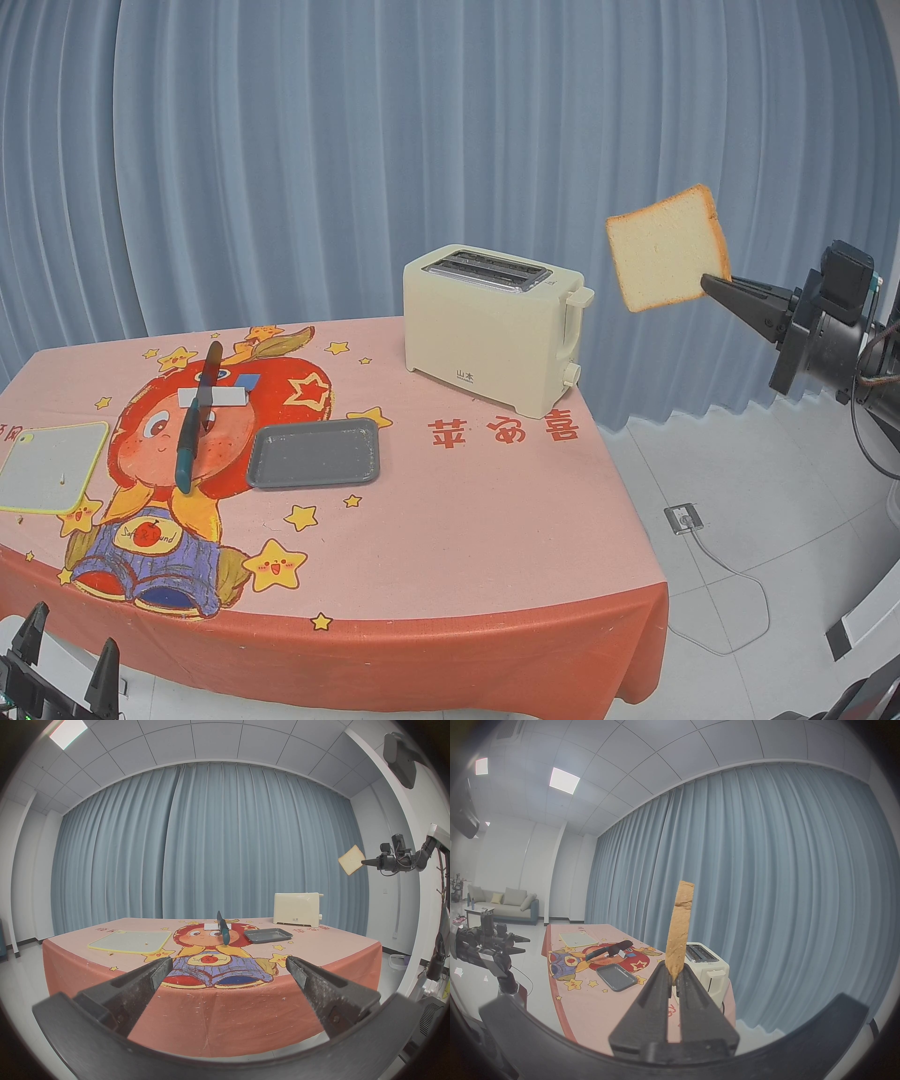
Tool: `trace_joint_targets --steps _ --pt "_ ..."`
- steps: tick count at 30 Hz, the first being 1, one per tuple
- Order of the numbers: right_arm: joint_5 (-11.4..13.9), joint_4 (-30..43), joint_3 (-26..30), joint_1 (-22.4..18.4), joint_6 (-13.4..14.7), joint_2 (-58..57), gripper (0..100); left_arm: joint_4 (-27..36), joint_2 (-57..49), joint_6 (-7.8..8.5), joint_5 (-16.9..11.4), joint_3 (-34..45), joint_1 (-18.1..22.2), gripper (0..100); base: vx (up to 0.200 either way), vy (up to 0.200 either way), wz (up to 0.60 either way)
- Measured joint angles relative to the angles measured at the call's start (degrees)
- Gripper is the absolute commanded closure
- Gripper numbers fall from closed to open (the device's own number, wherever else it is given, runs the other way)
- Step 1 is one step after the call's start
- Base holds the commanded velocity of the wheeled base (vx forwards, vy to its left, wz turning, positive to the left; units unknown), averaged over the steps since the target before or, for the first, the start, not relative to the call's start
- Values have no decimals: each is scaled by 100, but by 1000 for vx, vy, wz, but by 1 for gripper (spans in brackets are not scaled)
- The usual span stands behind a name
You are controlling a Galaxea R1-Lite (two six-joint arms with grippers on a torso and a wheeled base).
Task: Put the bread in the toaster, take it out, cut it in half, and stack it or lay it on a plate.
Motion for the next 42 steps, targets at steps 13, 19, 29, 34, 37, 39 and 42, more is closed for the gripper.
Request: trace_joint_targets --steps 13,19,29,34,37,39,42 --pt "304 -9 -541 -383 -55 494 100 -41 2 -2 -5 0 0 0 0 0 0" --pt "489 -1 -800 -383 -68 684 100 -50 0 -2 -2 0 0 0 0 0 0" --pt "503 418 -1136 -386 -107 845 100 -50 0 -7 1 0 0 0 0 0 0" --pt "636 735 -1293 -496 -252 875 100 -50 0 -5 1 0 0 0 0 0 0" --pt "867 708 -1340 -640 -364 950 100 -52 0 -5 1 0 0 0 0 0 0" --pt "930 680 -1381 -702 -413 1013 100 -52 0 -5 1 0 0 0 0 0 0" --pt "952 673 -1509 -733 -429 1131 100 -52 0 -2 1 0 0 0 0 0 0"
